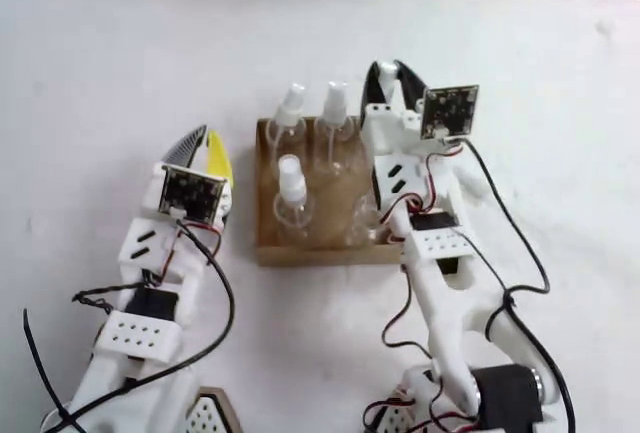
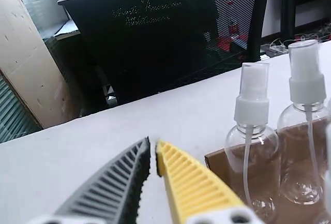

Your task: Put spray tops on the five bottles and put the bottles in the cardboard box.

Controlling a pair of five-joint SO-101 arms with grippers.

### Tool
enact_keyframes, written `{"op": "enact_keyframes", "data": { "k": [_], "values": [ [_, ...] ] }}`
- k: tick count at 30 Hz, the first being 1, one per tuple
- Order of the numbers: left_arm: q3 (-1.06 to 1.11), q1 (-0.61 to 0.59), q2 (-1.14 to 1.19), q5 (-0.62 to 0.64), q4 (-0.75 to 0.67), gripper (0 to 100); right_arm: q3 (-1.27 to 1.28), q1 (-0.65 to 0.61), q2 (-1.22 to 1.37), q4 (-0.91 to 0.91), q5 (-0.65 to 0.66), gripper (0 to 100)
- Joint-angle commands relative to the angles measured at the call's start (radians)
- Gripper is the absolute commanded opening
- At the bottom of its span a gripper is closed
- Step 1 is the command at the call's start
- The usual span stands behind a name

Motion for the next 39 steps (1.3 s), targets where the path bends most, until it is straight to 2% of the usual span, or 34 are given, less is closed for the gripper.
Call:
{"op": "enact_keyframes", "data": {
  "k": [1, 22, 24, 31, 39],
  "values": [
    [-0.018, 0.01, 0.004, -0.008, -0.026, 2, -0.011, -0.007, 0.018, -0.064, 0.012, 1.6],
    [-0.018, 0.01, 0.004, -0.008, -0.026, 2, 0.043, 0.002, 0.051, -0.101, 0.014, 1.9],
    [-0.018, 0.01, 0.004, -0.008, -0.026, 2, 0.049, -0.001, 0.051, -0.101, 0.014, 3.9],
    [-0.018, 0.01, 0.004, -0.008, -0.026, 2, 0.069, -0.004, 0.051, -0.101, 0.014, 20.8],
    [-0.018, 0.01, 0.004, -0.008, -0.026, 2, 0.064, -0.008, 0.051, -0.101, 0.014, 21.0]
  ]
}}
